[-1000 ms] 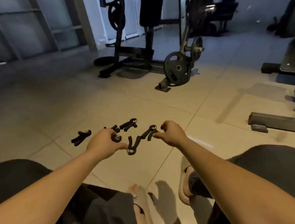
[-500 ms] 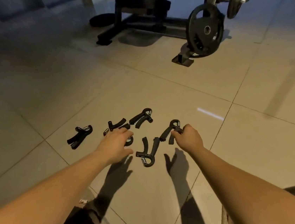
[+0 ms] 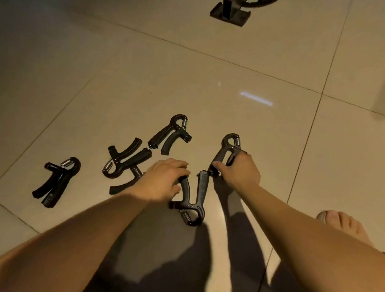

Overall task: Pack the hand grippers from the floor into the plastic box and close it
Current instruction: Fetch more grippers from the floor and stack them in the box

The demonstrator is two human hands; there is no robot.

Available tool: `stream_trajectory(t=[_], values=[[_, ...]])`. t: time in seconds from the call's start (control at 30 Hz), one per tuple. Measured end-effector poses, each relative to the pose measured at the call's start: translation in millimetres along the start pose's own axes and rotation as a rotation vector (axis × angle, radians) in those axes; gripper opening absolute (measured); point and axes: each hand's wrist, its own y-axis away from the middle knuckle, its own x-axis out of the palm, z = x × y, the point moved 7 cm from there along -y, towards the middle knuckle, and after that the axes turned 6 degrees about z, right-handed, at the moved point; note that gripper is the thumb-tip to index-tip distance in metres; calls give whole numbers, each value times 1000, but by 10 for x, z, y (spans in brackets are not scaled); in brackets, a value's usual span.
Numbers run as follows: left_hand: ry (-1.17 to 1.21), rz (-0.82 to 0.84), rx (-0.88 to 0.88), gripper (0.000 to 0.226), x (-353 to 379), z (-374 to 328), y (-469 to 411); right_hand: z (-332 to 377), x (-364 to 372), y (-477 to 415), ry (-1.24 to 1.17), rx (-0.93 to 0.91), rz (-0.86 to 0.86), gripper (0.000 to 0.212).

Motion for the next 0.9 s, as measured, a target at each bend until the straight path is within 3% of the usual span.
stream_trajectory(t=[0.13,0.37,0.53,0.73,0.9], values=[[6,77,12,57,182,25,-103,159,-5,52,58,99,-65,91],[39,-199,55,38,299,116,-39,101,57,-42,156,145,-84,89],[50,-310,2,57,307,48,59,-150,-81,51,330,132,-88,71],[-58,-88,-10,102,414,-153,-74,-366,-46,249,468,25,-130,64],[-85,-60,-69,89,517,-217,-13,-493,-9,384,436,-43,-87,64]])
